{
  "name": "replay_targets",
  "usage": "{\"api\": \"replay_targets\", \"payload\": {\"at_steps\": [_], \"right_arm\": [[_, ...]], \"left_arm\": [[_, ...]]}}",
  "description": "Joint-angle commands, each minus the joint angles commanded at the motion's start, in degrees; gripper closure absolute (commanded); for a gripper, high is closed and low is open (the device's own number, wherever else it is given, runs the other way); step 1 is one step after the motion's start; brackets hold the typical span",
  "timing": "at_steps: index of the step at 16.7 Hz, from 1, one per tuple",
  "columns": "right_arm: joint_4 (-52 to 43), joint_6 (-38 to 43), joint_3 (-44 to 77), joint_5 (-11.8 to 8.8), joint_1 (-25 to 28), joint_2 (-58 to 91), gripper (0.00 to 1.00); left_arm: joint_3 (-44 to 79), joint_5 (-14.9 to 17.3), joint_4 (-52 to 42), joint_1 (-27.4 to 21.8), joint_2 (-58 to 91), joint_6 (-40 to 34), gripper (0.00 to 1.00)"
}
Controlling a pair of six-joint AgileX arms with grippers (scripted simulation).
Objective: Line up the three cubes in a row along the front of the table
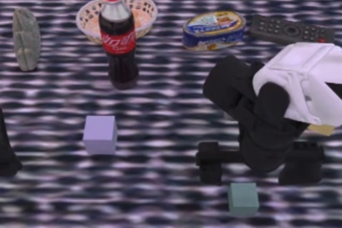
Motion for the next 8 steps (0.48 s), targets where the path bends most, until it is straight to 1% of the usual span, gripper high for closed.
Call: {"api": "replay_targets", "payload": {"at_steps": [5,8], "right_arm": [[-0.3,0.0,0.1,0.0,-0.3,-0.1,0.0],[1.7,-1.8,-0.7,0.1,-0.7,-3.2,0.0]], "left_arm": [[0.0,0.0,0.0,0.0,0.0,0.0,0.0],[3.4,0.1,-2.4,-1.0,3.5,-0.9,0.0]]}}
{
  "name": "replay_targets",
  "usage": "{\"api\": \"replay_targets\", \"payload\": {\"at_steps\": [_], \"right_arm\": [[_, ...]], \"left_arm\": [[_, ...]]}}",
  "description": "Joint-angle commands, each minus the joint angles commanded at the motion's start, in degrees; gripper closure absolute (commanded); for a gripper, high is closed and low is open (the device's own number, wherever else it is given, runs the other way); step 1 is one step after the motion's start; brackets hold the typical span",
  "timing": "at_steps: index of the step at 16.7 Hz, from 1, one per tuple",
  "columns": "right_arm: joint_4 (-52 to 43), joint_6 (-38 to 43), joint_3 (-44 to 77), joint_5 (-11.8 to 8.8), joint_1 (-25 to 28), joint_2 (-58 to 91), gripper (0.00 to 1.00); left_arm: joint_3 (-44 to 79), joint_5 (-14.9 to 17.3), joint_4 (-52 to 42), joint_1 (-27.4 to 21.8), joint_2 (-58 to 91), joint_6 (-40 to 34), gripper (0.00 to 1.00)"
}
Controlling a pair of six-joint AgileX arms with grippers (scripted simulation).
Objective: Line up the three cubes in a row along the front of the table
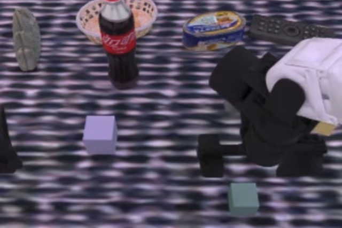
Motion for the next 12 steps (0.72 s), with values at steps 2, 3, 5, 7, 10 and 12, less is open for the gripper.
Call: {"api": "replay_targets", "payload": {"at_steps": [2,3,5,7,10,12], "right_arm": [[2.9,-2.5,-1.4,0.1,-0.9,-4.7,0.0],[4.7,-4.1,-2.4,0.1,-1.6,-7.9,0.0],[8.9,-7.7,-5.4,0.2,-3.5,-15.7,0.0],[13.9,-11.8,-9.7,0.2,-6.2,-25.0,0.0],[22.0,-18.6,-17.9,0.1,-11.7,-40.6,0.0],[27.8,-23.3,-24.9,0.0,-16.2,-51.3,0.0]], "left_arm": [[4.8,0.1,-3.3,-1.3,5.4,-1.3,0.0],[7.7,0.1,-5.4,-2.1,9.0,-2.0,0.0],[14.5,0.0,-10.2,-3.8,18.1,-3.8,0.0],[22.2,0.0,-15.8,-5.8,29.4,-5.8,0.0],[34.2,-0.1,-24.9,-9.1,48.3,-9.0,0.0],[42.2,-0.2,-31.1,-11.3,60.3,-11.1,0.0]]}}
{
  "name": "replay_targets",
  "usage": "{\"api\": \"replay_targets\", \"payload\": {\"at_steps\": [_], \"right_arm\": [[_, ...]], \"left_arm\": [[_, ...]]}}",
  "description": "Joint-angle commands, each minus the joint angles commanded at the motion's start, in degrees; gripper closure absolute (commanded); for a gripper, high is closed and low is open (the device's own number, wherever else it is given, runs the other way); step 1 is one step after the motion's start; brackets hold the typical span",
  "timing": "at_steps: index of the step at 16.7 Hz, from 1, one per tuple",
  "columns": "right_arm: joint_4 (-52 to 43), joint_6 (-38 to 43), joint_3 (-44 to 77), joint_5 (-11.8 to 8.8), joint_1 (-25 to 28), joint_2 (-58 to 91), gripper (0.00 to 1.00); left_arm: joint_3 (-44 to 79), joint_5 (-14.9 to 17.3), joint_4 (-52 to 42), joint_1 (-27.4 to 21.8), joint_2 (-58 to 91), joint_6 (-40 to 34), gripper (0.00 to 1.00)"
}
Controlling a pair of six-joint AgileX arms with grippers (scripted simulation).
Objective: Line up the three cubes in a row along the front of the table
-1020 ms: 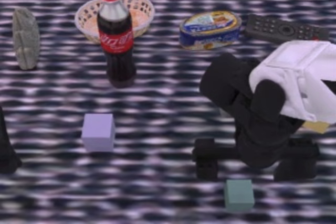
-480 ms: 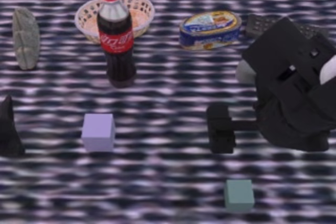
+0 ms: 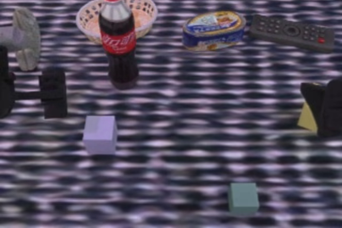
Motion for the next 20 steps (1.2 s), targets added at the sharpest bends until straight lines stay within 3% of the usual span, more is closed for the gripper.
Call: {"api": "replay_targets", "payload": {"at_steps": [6,11,14,20], "right_arm": [[15.4,-12.1,-23.2,-0.6,-14.8,-26.3,0.0],[24.5,-18.4,-37.2,-1.0,-24.9,-41.3,0.0],[26.6,-19.7,-40.3,-1.2,-27.4,-44.3,0.0],[26.6,-19.7,-40.3,-1.2,-27.4,-44.3,0.0]], "left_arm": [[21.7,0.0,-16.1,-6.0,30.0,-5.7,0.0],[33.8,0.1,-24.1,-9.1,45.6,-8.8,0.0],[36.4,0.1,-25.8,-9.8,48.9,-9.5,0.0],[36.2,0.1,-25.5,-9.5,48.9,-9.4,0.0]]}}
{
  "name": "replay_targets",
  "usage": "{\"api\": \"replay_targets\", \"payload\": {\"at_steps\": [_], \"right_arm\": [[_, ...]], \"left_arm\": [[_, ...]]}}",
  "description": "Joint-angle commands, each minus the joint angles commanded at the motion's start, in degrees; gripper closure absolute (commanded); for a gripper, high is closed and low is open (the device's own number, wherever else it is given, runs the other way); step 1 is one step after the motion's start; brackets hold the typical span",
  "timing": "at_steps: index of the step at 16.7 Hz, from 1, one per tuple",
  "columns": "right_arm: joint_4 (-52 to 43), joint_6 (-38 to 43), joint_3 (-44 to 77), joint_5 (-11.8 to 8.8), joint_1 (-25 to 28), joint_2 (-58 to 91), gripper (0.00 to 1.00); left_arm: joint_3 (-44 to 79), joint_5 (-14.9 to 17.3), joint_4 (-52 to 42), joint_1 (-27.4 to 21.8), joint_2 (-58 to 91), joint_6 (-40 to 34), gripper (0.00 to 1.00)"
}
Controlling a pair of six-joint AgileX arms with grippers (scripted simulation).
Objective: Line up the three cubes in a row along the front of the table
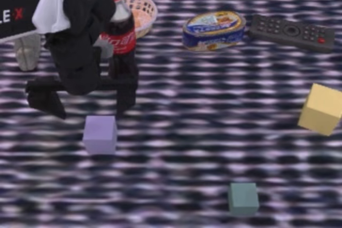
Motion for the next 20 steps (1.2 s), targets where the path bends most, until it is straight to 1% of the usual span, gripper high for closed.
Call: {"api": "replay_targets", "payload": {"at_steps": [3,7,9,14,20], "right_arm": [[0.0,0.0,0.0,0.0,0.0,0.0,0.0],[0.0,0.0,0.0,0.0,0.0,0.0,0.0],[0.0,0.0,0.0,0.0,0.0,0.0,0.0],[0.0,0.0,0.0,0.0,0.0,0.0,0.0],[0.0,0.0,0.0,0.0,0.0,0.0,0.0]], "left_arm": [[-2.2,0.0,3.9,-0.1,1.9,0.1,0.0],[-7.0,0.0,13.7,-0.2,6.4,0.1,0.0],[-8.8,0.0,17.0,-0.2,8.1,0.1,0.0],[-9.3,0.1,17.9,-0.2,8.7,0.1,0.0],[-9.3,0.1,17.9,-0.2,8.7,0.1,0.45]]}}
